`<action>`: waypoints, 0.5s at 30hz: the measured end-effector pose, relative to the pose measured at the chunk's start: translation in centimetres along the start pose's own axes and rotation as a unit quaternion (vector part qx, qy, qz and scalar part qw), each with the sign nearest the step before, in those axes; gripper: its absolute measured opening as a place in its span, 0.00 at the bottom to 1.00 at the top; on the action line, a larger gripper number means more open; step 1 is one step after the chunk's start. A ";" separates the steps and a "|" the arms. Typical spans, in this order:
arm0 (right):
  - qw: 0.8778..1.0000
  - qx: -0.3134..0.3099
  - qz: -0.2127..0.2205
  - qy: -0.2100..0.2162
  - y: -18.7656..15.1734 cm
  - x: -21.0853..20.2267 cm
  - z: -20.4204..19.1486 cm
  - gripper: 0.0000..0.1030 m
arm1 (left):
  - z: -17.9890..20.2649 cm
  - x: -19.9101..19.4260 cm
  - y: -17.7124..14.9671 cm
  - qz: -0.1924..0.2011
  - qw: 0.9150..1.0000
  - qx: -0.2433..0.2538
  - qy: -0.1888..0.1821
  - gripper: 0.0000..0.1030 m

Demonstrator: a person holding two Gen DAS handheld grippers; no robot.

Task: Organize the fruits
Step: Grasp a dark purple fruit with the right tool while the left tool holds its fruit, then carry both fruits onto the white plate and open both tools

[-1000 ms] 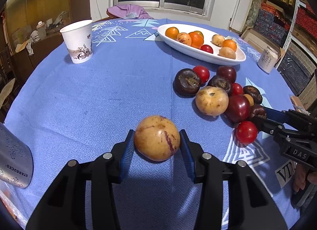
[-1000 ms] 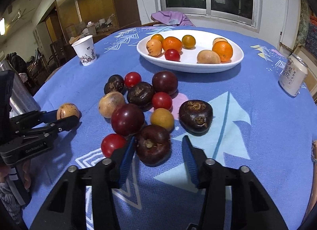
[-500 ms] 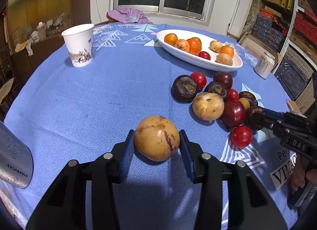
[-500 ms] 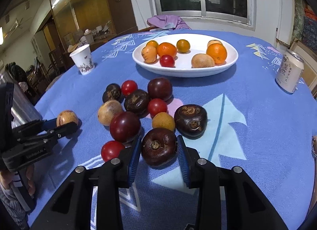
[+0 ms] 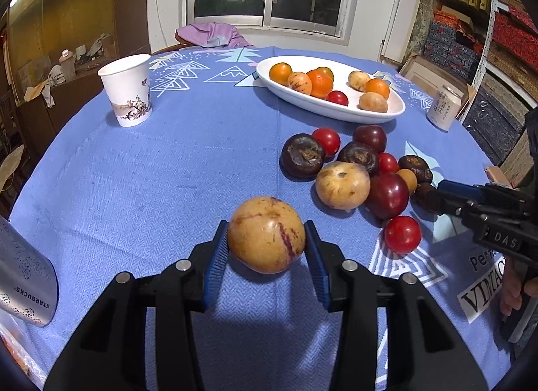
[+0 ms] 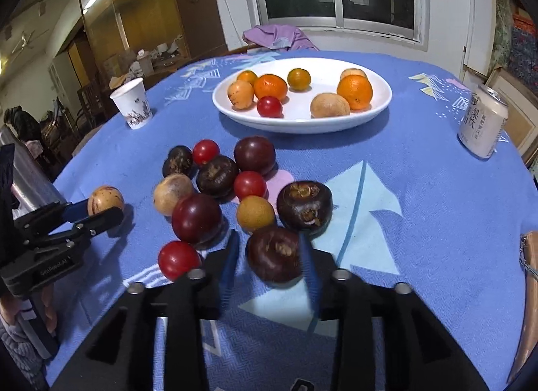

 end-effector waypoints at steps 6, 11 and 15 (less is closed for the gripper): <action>1.000 -0.009 -0.007 -0.006 -0.5 0.6 -0.3 0.42 | 0.1 0.1 -0.1 0.000 1.000 0.005 0.001 0.42; 1.000 -0.017 -0.002 -0.016 -0.7 0.5 -0.5 0.41 | 0.0 0.2 -0.2 -0.006 1.000 0.003 -0.001 0.42; 0.999 -0.023 0.018 -0.020 -0.5 -0.5 -0.8 0.41 | 0.1 0.3 -0.3 -0.006 1.000 0.005 -0.002 0.42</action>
Point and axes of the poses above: each gripper's, at about its wrist camera, not at the fingertips, and x roughly the way its jaws point, z to its right, y to its top, the point moved 9 cm from there along x, roughly the way its jaws point, and after that the axes turned 14 degrees about -z, right-handed, at the moved point
